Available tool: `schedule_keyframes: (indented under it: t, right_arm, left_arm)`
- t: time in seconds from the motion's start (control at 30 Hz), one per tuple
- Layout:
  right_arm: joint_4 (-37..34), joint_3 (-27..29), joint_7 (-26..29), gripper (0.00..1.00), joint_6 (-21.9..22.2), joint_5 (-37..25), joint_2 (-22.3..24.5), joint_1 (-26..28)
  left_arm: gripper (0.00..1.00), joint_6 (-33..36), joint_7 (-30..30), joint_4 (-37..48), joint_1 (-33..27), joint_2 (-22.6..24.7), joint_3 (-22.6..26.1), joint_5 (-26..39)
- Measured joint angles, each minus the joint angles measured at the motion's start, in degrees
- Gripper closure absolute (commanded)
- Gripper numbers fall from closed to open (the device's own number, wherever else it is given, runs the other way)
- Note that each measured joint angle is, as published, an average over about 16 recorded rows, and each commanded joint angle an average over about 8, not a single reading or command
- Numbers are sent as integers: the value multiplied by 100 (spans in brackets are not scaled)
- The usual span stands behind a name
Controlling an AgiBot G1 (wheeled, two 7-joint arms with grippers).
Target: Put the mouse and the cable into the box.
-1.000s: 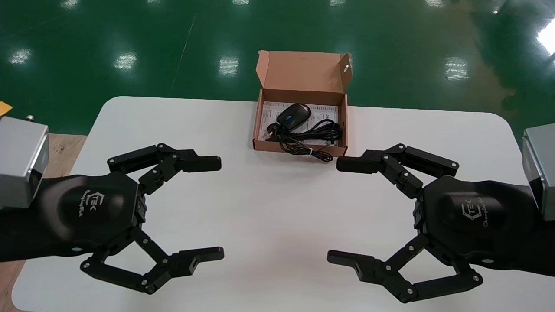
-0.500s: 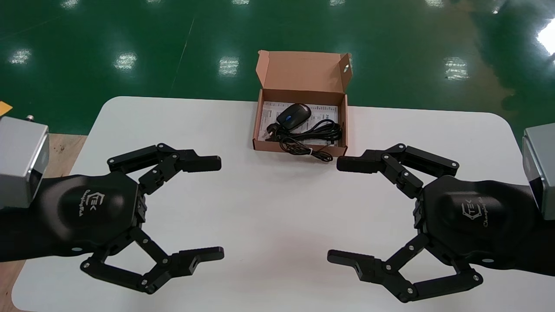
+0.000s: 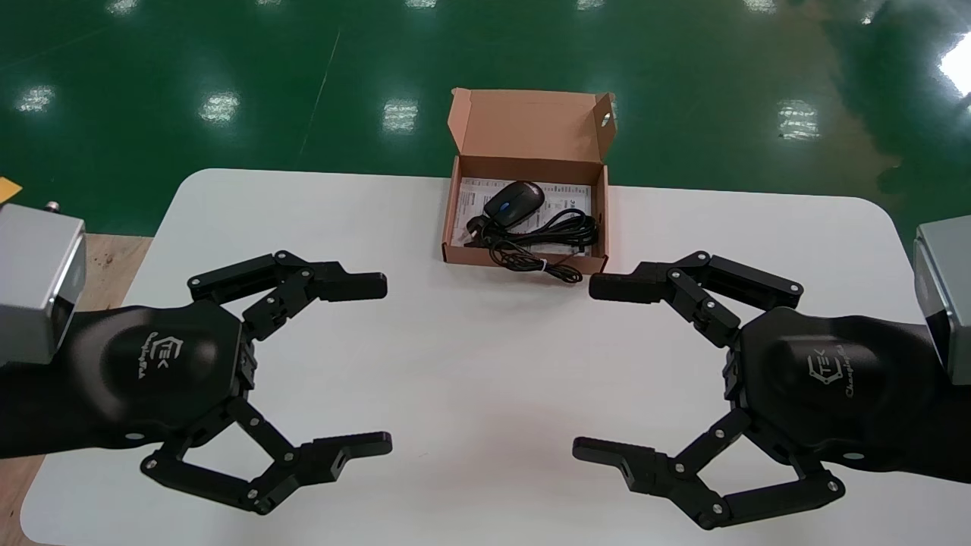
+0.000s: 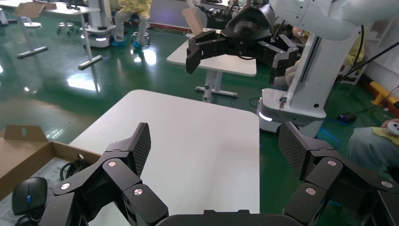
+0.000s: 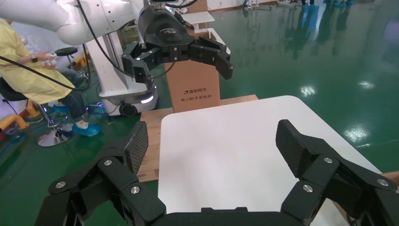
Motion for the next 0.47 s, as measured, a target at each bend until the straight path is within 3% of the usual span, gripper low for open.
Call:
schedule_keyframes:
  t: [0.47]
  right_arm:
    - [0,0,0,0,0,0,0,0]
  left_arm:
    - [0,0,0,0,0,0,0,0]
